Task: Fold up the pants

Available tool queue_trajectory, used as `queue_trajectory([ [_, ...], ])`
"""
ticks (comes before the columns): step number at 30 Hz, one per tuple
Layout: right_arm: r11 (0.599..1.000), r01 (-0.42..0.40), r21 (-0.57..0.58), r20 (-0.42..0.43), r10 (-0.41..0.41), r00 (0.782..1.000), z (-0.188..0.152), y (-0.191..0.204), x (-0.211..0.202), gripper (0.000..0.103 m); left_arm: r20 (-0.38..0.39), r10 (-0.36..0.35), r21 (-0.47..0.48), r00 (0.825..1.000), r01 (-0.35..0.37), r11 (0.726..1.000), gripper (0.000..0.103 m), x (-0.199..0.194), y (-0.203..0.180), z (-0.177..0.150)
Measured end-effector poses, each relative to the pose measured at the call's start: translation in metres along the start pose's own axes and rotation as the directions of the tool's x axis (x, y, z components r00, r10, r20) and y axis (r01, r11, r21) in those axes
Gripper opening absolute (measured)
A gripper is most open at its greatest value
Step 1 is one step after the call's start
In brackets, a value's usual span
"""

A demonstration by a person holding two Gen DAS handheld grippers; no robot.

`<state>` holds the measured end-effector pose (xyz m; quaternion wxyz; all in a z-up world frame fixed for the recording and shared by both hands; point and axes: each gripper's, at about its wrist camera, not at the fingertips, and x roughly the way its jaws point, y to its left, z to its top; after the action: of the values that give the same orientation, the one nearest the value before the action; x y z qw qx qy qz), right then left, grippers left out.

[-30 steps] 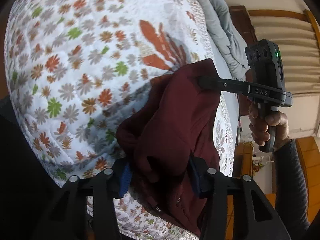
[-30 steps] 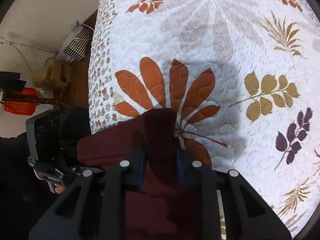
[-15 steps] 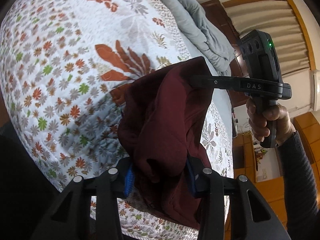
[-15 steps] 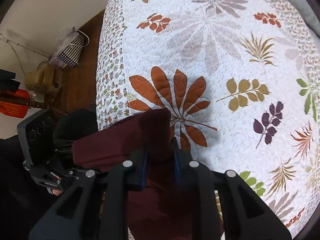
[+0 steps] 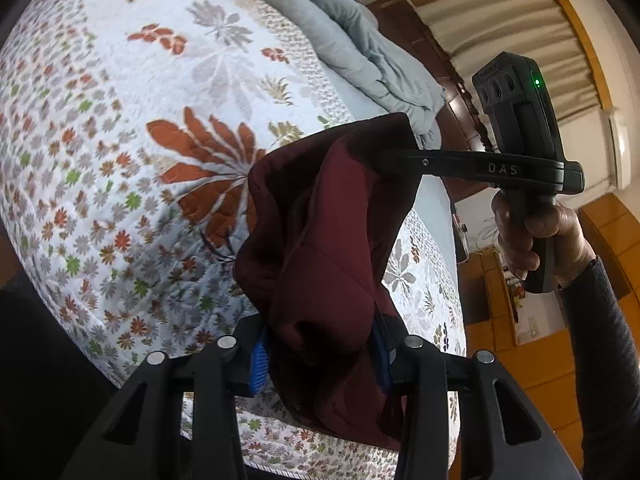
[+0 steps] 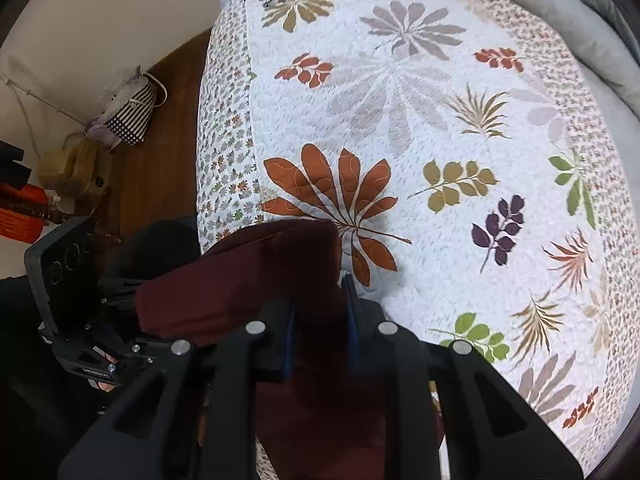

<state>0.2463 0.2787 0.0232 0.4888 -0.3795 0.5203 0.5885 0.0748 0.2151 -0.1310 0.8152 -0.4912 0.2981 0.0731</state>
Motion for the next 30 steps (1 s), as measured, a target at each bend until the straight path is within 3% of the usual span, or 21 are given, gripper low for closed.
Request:
queue_trajectory([
  [15,0.995,0.092,0.042,0.115,-0.097,0.989,-0.049,0.016,-0.07,0.019,0.015,-0.027,0.174,1.0,0.024,0.985,0.04,-0.016,-0.065,-0.006],
  [30,0.975,0.191,0.111,0.211,-0.211,0.954,-0.124,0.028,-0.141,0.017,0.008,-0.075,0.357,0.997,0.067,0.932,0.04,-0.031,-0.144,-0.033],
])
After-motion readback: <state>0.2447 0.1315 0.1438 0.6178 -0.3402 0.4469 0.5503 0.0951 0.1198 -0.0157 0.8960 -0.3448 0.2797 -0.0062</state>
